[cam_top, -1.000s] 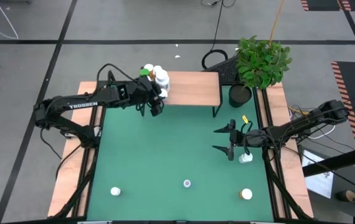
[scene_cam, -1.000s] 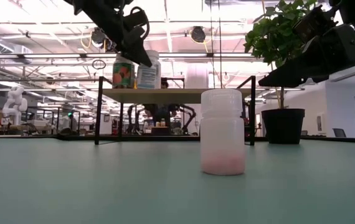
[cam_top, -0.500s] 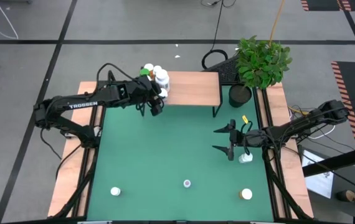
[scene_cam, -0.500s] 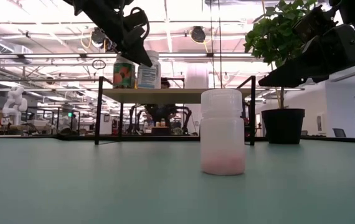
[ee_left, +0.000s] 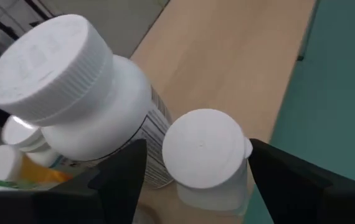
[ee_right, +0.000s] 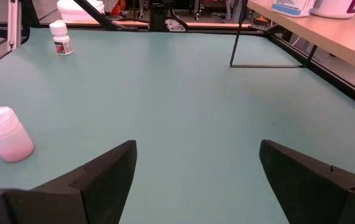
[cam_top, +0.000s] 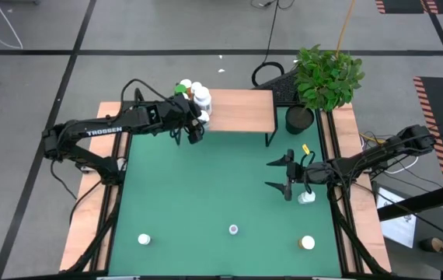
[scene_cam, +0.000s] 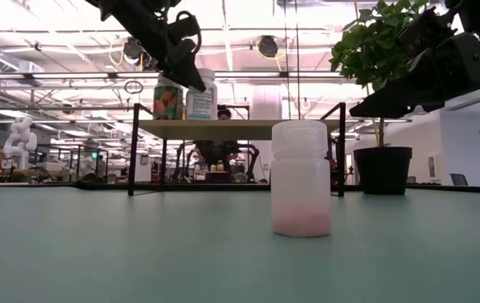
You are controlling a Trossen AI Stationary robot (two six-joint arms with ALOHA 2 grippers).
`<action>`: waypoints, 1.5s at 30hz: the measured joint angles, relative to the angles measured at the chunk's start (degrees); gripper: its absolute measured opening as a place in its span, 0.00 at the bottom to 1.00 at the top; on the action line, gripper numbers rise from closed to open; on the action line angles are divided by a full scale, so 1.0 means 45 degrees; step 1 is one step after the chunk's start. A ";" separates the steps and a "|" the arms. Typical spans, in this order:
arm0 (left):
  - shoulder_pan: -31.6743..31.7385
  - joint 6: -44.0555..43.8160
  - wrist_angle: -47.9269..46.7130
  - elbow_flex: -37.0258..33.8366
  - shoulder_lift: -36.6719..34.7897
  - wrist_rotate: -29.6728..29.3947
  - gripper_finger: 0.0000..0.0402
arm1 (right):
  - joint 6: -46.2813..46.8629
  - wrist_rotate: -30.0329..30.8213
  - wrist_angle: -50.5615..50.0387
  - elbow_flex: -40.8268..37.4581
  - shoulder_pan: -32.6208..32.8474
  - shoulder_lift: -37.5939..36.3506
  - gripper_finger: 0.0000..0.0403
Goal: Pick and place medicine bottles onto shelf by color
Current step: Put the top blue bottle on the shelf, then put the blue bottle on the shelf
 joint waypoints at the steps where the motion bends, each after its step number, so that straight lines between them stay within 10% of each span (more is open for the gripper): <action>1: 0.0002 0.0069 -0.0003 0.0000 -0.0002 -0.0131 0.70 | 0.0000 0.0000 0.0000 0.0000 0.0000 0.0000 0.83; 45: -0.1071 0.0926 0.0697 0.0016 -0.0572 -0.1348 0.83 | 0.0017 0.0010 0.0495 0.0000 -0.0005 -0.0001 0.83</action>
